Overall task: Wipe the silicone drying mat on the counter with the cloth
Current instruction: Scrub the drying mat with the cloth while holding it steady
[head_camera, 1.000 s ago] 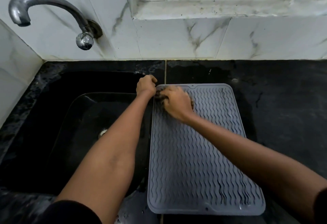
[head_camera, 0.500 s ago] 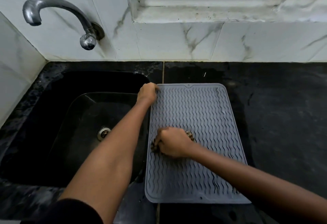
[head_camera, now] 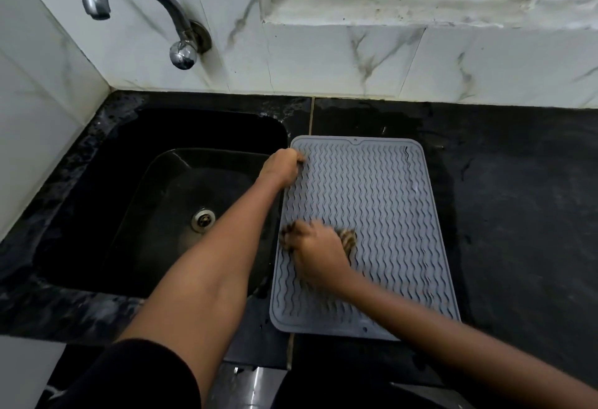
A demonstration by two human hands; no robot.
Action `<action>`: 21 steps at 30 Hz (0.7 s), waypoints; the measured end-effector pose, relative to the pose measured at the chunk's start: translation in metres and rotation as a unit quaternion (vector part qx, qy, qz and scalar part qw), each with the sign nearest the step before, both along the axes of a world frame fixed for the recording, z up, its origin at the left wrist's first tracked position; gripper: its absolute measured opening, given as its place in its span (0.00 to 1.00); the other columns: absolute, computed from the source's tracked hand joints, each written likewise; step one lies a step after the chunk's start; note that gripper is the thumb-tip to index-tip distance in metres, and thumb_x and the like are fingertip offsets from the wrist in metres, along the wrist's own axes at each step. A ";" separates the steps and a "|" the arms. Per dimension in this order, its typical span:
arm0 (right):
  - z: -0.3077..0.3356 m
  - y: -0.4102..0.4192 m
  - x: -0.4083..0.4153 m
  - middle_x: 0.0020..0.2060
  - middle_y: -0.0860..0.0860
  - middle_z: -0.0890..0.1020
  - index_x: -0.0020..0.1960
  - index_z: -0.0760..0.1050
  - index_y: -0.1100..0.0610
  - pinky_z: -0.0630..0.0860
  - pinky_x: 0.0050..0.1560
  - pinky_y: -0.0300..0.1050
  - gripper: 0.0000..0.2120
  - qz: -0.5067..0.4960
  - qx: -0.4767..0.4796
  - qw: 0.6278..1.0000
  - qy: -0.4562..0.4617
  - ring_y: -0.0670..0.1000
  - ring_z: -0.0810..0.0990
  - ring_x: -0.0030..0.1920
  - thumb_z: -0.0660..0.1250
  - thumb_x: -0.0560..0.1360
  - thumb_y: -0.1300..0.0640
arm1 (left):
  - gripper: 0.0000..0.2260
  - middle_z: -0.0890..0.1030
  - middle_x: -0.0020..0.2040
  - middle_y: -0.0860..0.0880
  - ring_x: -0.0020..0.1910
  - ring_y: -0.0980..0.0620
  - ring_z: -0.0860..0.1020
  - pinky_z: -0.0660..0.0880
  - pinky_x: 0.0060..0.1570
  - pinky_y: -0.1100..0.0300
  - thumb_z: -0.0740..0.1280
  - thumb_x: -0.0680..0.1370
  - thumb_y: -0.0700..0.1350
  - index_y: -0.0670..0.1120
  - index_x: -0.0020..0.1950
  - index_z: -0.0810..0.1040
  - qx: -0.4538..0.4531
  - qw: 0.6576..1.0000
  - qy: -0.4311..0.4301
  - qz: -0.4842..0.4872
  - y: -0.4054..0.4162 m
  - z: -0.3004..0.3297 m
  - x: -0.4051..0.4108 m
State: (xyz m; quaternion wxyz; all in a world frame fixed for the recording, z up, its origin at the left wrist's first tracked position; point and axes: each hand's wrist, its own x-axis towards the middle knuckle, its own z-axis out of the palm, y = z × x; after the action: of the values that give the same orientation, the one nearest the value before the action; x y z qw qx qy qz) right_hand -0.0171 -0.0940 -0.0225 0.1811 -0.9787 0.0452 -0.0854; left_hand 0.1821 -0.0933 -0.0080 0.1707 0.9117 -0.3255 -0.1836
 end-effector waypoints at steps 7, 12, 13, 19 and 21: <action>0.015 0.001 -0.014 0.53 0.49 0.80 0.57 0.78 0.51 0.76 0.50 0.45 0.14 0.026 0.139 0.989 0.049 0.49 0.76 0.53 0.57 0.78 0.58 | 0.20 0.69 0.74 0.46 0.71 0.44 0.69 0.66 0.70 0.50 0.59 0.81 0.39 0.47 0.73 0.69 0.032 0.999 -0.007 -0.025 0.001 -0.004 -0.009; 0.009 -0.023 0.024 0.64 0.53 0.71 0.69 0.67 0.54 0.69 0.59 0.56 0.21 -0.087 -0.026 0.994 0.057 0.57 0.67 0.60 0.60 0.76 0.61 | 0.24 0.56 0.79 0.46 0.77 0.45 0.59 0.58 0.75 0.49 0.57 0.83 0.45 0.42 0.77 0.58 0.044 0.997 0.002 -0.060 0.004 -0.006 -0.023; 0.006 -0.019 0.021 0.64 0.53 0.71 0.68 0.68 0.55 0.69 0.58 0.56 0.20 -0.071 -0.043 0.995 0.060 0.57 0.67 0.59 0.61 0.76 0.61 | 0.25 0.53 0.80 0.45 0.78 0.45 0.55 0.55 0.76 0.48 0.56 0.83 0.47 0.41 0.78 0.54 0.061 0.996 0.006 -0.068 0.004 -0.006 -0.024; 0.002 0.023 -0.063 0.48 0.48 0.79 0.50 0.81 0.54 0.73 0.39 0.47 0.09 0.051 -0.006 0.999 0.016 0.52 0.76 0.46 0.69 0.70 0.56 | 0.30 0.44 0.80 0.43 0.79 0.47 0.44 0.46 0.77 0.50 0.53 0.83 0.52 0.39 0.79 0.45 0.120 0.990 0.011 -0.078 0.001 -0.002 -0.033; 0.001 0.031 -0.079 0.47 0.49 0.79 0.47 0.81 0.56 0.73 0.37 0.49 0.09 0.097 0.016 0.994 0.053 0.53 0.75 0.47 0.66 0.68 0.57 | 0.31 0.44 0.80 0.42 0.79 0.46 0.44 0.46 0.77 0.50 0.53 0.83 0.53 0.39 0.79 0.44 0.126 0.989 0.011 -0.076 0.000 0.000 -0.036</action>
State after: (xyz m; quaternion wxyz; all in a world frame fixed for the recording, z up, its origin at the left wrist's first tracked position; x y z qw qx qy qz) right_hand -0.0958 -0.0628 -0.0214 0.2014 -0.9786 -0.0394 -0.0148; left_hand 0.1456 -0.0934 -0.0078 0.0440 0.8965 -0.3663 -0.2454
